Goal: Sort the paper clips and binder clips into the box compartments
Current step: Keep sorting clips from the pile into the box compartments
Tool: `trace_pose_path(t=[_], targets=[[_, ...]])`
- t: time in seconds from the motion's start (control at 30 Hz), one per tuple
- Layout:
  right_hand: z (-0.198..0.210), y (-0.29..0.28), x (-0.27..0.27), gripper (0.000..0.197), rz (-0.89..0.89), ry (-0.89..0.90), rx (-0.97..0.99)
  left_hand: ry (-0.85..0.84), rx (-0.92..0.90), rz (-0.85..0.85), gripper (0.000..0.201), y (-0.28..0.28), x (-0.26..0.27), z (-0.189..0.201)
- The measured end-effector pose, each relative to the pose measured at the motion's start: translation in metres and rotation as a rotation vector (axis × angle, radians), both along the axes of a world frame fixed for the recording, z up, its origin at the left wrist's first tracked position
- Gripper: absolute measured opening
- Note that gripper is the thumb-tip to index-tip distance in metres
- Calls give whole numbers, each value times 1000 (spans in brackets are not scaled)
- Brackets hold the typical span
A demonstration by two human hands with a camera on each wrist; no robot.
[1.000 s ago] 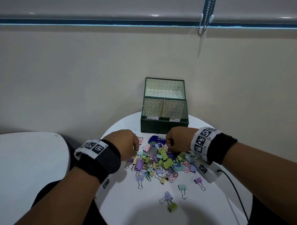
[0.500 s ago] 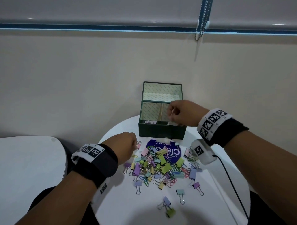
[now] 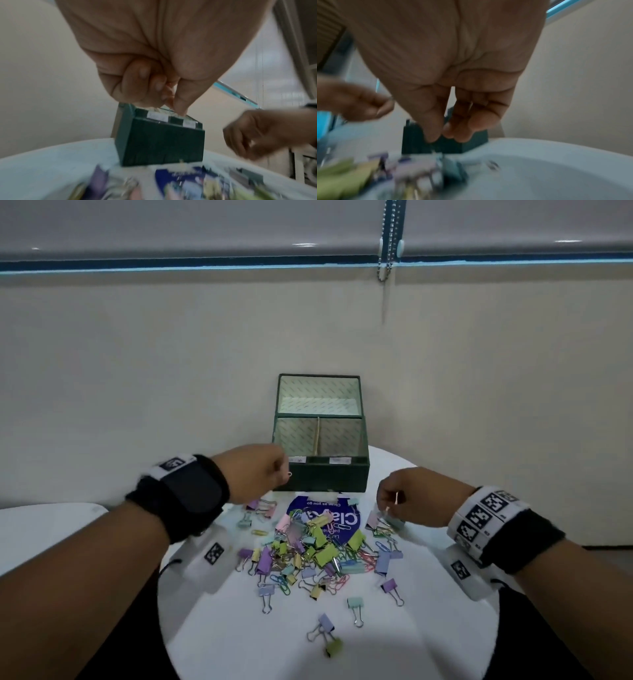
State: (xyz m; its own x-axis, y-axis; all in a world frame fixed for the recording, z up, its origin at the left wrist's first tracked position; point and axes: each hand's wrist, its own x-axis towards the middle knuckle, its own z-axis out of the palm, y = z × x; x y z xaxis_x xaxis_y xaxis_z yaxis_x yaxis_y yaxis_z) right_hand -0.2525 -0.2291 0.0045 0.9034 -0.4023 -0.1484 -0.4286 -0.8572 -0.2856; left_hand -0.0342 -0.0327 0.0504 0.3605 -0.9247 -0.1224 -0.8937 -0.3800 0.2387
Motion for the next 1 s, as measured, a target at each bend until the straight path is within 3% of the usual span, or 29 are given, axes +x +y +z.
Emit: trace_pose_path(t=[0.07, 0.43, 0.57, 0.7, 0.77, 0.87, 1.0], targets=[[-9, -2, -7, 12, -34, 61, 20, -7, -42, -17, 12, -24, -4, 13], [-31, -7, -6, 23, -193, -35, -7, 7, -173, 94, 22, -113, -26, 2], [-35, -12, -5, 21, -209, -90, -49, -63, -81, 31, 42, -116, -32, -2], [-40, -14, -3, 23, -235, -79, -70, -212, -246, -166, 28, -101, -54, -1], [-42, -13, 0, 26, -226, -48, -96, -217, -170, -330, 24, -92, -69, -8], [-39, -9, 1, 18, -191, -56, -75, -256, 148, -516, 34, -88, -84, -29], [-39, -8, 2, 15, -189, -80, -40, -357, 285, -510, 32, -90, -86, -45]])
